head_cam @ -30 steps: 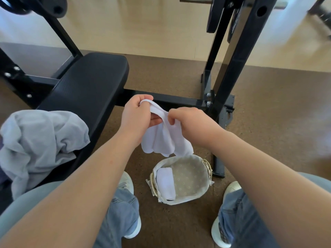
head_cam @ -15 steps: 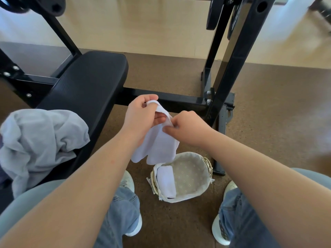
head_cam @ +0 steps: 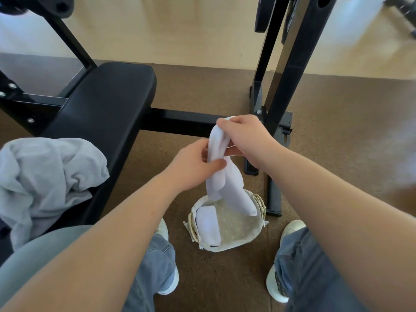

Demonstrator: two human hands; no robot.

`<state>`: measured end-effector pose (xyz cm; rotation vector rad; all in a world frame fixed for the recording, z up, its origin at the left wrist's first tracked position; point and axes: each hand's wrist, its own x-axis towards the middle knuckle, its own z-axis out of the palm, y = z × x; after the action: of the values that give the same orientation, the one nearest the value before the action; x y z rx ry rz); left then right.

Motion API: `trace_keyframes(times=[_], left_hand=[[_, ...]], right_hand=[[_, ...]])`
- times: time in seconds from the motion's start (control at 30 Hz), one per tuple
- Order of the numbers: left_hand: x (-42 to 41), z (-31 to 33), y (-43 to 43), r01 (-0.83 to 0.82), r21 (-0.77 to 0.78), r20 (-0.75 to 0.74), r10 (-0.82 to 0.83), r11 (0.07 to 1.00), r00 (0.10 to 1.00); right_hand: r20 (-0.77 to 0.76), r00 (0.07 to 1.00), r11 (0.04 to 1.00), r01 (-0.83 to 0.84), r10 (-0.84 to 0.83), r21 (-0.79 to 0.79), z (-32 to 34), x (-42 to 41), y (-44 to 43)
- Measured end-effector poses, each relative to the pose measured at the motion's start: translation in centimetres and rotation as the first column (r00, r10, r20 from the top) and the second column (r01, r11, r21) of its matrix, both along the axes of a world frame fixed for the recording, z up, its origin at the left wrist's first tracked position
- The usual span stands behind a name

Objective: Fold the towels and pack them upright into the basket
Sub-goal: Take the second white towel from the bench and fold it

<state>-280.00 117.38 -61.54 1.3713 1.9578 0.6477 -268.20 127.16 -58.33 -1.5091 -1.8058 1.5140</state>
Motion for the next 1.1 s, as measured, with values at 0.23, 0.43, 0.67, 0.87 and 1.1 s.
trace_keyframes(times=[0.23, 0.43, 0.67, 0.87, 1.1], left_hand=[[-1.4, 0.0, 0.3, -0.254, 0.035, 0.229, 0.239, 0.967, 0.944], [-1.9, 0.8, 0.4, -0.343, -0.026, 0.381, 0.327, 0.939, 0.865], [-1.7, 1.4, 0.3, -0.369, 0.0, 0.425, 0.334, 0.929, 0.841], [-2.2, 1.2, 0.5, -0.482, 0.074, 0.461, 0.399, 0.873, 0.793], [-1.8, 1.9, 0.3, -0.405, 0.08, 0.385, 0.346, 0.911, 0.855]], right_hand=[[0.02, 0.97, 0.958, -0.242, 0.242, 0.151, 0.2, 0.3, -0.6], [0.098, 0.932, 0.927, -0.359, 0.35, 0.108, -0.8, 0.3, -0.8], [0.07, 0.971, 0.952, -0.239, 0.23, 0.191, -0.8, 0.8, 0.2], [0.244, 0.952, 0.872, -0.273, 0.185, 0.406, -0.9, 1.1, 0.8], [0.246, 0.909, 0.759, -0.417, 0.337, 0.5, 0.9, 1.8, 0.4]])
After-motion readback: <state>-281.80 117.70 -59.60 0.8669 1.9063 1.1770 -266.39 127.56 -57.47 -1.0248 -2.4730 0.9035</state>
